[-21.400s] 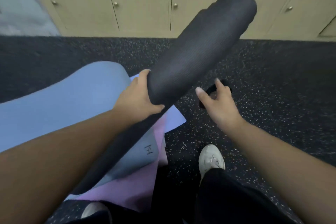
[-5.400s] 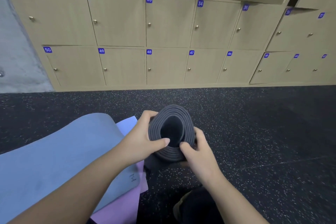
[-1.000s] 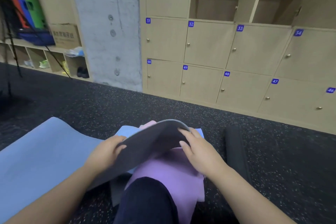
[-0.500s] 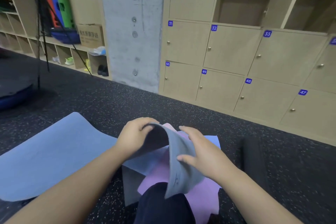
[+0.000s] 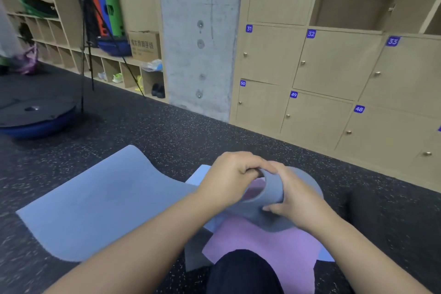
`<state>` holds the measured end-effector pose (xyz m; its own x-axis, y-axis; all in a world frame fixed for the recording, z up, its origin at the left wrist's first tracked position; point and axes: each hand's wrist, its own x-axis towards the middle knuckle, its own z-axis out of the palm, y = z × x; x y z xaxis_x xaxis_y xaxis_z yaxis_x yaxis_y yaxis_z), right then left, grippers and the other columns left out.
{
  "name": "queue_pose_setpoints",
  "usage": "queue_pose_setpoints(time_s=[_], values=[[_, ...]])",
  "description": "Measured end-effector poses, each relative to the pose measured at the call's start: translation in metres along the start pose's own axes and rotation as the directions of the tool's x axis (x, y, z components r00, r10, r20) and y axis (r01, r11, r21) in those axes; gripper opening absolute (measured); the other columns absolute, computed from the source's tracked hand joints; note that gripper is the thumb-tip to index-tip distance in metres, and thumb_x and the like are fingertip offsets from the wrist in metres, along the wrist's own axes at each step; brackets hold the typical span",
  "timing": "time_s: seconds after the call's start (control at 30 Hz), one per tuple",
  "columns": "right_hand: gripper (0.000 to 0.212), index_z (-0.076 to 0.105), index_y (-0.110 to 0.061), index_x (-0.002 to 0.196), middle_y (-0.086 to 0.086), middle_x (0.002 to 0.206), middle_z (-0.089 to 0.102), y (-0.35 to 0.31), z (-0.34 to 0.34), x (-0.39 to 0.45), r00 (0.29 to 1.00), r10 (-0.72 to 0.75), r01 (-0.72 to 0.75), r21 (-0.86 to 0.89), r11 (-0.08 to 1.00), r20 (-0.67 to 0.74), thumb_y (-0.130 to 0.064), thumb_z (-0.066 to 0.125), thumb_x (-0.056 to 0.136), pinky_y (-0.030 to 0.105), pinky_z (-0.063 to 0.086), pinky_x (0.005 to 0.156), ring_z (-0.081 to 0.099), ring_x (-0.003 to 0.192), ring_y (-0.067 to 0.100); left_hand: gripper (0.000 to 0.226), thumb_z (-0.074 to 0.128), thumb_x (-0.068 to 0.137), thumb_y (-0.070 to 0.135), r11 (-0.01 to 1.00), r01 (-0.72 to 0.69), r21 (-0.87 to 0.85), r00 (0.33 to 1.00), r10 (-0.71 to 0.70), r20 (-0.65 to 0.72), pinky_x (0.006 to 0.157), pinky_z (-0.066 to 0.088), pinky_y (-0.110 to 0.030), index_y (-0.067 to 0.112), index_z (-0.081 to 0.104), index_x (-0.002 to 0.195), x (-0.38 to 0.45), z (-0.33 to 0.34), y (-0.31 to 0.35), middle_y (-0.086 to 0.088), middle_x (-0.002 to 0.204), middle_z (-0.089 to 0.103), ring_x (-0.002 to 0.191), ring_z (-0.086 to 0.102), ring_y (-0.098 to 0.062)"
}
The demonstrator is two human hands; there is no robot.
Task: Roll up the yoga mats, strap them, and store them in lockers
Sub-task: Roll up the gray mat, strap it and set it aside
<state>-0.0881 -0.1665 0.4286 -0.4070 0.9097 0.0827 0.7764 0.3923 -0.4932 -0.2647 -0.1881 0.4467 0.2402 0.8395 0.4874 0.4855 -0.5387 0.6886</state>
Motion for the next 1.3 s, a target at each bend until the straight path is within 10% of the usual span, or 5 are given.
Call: queue_pose_setpoints(time_s=[0.2,0.43,0.9,1.1,1.3], values=[[0.025,0.052,-0.061,0.088,-0.016,0.093,0.064,-0.010,0.021,0.022,0.987,0.058,-0.072,-0.087,0.994,-0.147,-0.037,0.051,0.083,0.033,0.048,0.074,0.061,0.087,0.014,0.038,0.050,0.080,-0.003,0.994,0.103,-0.022,0.994,-0.104,-0.045,0.069,0.041,-0.006,0.019,0.076,0.097,-0.015,-0.008,-0.015,0.019,0.087,0.064,0.084,0.059,0.003],[0.051,0.069,-0.029,0.085,-0.003,0.077,0.065,-0.027,0.020,0.004,0.937,0.111,-0.071,0.130,0.989,-0.332,-0.049,0.023,0.073,0.033,0.038,0.060,0.054,0.073,0.025,0.025,0.052,0.097,0.016,0.964,0.241,0.116,0.962,-0.222,-0.157,0.095,0.041,-0.019,0.022,0.066,0.117,-0.043,-0.047,-0.087,0.016,0.113,0.065,0.107,0.057,-0.001],[0.046,0.062,-0.048,0.092,-0.010,0.084,0.063,-0.026,0.022,-0.006,0.868,0.396,-0.233,0.459,0.857,-0.299,-0.005,0.044,0.087,0.027,0.037,0.056,0.047,0.070,0.013,0.018,0.047,0.100,0.023,0.524,0.812,0.258,0.583,-0.742,-0.331,0.079,0.049,-0.035,0.024,0.064,0.093,-0.111,-0.085,-0.219,-0.002,0.092,0.068,0.090,0.061,-0.025],[0.020,0.058,-0.038,0.089,-0.017,0.078,0.065,-0.040,0.025,0.003,0.877,0.362,-0.132,0.567,0.813,-0.315,-0.018,0.058,0.092,0.035,0.046,0.070,0.061,0.083,0.018,0.018,0.051,0.097,0.013,0.760,0.633,0.146,0.690,-0.468,-0.552,0.067,0.036,-0.033,0.010,0.067,0.090,-0.024,-0.098,-0.165,-0.007,0.088,0.063,0.085,0.056,-0.028],[0.077,0.010,-0.042,0.146,-0.003,0.135,0.044,-0.051,0.013,0.002,0.916,0.230,-0.155,0.239,0.959,-0.328,-0.009,0.046,0.088,0.035,0.046,0.069,0.059,0.090,0.032,0.016,0.058,0.090,0.011,0.878,0.206,0.432,0.923,-0.027,-0.385,0.068,0.039,-0.035,0.007,0.073,0.089,0.050,-0.101,-0.102,-0.010,0.079,0.063,0.079,0.056,-0.028]])
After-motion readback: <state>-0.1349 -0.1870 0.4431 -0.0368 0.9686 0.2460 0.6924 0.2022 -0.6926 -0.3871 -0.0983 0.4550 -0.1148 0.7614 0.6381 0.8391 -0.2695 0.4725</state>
